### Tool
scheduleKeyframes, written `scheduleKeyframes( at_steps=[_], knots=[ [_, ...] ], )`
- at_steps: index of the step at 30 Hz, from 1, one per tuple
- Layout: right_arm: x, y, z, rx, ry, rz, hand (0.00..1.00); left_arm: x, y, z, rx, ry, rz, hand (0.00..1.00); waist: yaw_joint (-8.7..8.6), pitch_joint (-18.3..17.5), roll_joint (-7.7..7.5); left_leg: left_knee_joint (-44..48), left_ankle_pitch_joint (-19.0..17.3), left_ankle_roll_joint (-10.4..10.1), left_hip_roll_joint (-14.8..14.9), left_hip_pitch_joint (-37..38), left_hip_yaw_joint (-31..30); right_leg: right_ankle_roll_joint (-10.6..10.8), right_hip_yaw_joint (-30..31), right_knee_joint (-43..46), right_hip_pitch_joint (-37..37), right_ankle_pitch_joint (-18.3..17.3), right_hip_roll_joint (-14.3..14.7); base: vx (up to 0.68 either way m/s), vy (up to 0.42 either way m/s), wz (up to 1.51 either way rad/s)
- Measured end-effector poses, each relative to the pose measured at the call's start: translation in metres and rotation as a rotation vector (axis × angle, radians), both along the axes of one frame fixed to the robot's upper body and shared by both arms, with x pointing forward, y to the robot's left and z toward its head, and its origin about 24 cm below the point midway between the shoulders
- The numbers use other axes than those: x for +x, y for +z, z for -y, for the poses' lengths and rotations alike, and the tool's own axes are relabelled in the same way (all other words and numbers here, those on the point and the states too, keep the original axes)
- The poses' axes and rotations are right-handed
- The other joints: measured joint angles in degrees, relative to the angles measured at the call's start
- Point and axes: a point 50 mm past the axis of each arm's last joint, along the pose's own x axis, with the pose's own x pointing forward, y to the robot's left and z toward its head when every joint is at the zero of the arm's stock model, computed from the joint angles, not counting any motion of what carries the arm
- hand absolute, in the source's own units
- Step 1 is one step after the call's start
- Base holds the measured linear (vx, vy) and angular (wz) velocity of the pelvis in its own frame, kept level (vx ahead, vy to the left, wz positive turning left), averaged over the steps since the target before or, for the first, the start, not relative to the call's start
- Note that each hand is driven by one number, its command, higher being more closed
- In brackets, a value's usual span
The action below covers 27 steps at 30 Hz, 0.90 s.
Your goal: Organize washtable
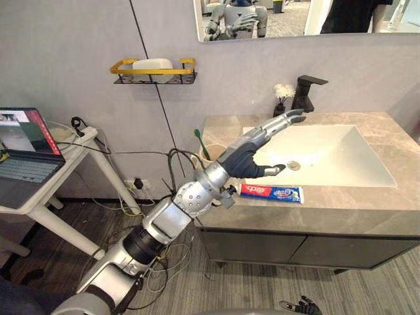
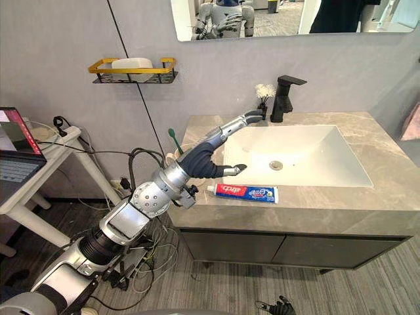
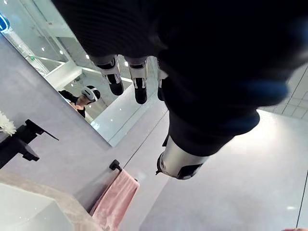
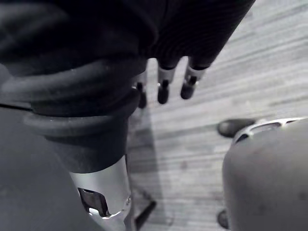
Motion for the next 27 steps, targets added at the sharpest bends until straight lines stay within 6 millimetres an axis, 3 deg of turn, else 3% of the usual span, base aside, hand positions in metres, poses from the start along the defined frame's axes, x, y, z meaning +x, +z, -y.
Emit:
scheduleKeyframes(
  at_steps=[4, 6, 11, 20, 27],
  knots=[
    [-0.003, 0.0, 0.003, -0.007, -0.001, -0.008, 0.0, 0.006, -0.012, 0.003, 0.035, 0.01, -0.056, 0.0, -1.1, 0.55, 0.0, -0.17, -0.02, 0.0, 0.2, 0.03, 0.93, -0.14, 1.07, -0.12, -0.68, 0.39, 0.14, -0.04, 0.003, -0.13],
    [-0.002, 0.001, 0.005, -0.014, 0.0, -0.003, 0.0, 0.011, -0.023, 0.003, 0.072, 0.027, -0.1, 0.0, -1.33, 0.91, 0.94, -0.28, -0.02, 0.01, 0.2, 0.06, 1.6, -0.17, 1.51, -1.14, -0.71, 1.27, 0.36, -0.04, 0.007, -0.22],
    [-0.006, 0.001, 0.01, -0.026, -0.002, -0.016, 0.0, 0.011, -0.038, 0.004, 0.113, 0.028, -0.158, 0.0, -1.49, 2.17, 1.39, -1.05, 0.04, 0.01, 0.3, 0.19, 2.07, -0.37, 1.77, -2.48, -0.72, 2.01, 0.71, -0.04, 0.002, -0.09],
    [-0.005, 0.001, 0.008, -0.02, -0.008, -0.013, 0.0, 0.01, -0.067, -0.002, 0.142, 0.068, -0.271, 0.0, -2.19, 2.7, 0.61, -2.2, 0.01, -0.02, 0.69, 0.35, 2.61, -0.71, 1.86, -3.98, -0.45, 2.46, 1.26, 0.01, -0.009, -0.01],
    [-0.003, 0.0, 0.001, -0.006, 0.003, -0.002, 0.0, 0.019, -0.082, 0.001, 0.229, 0.189, -0.219, 0.0, -3.13, 4.59, -0.6, -2.24, -0.16, -0.15, 0.75, 1.17, 2.8, -0.79, 1.78, -4.04, 0.33, 2.51, 1.0, -0.03, -0.007, -0.02]
  ],
)
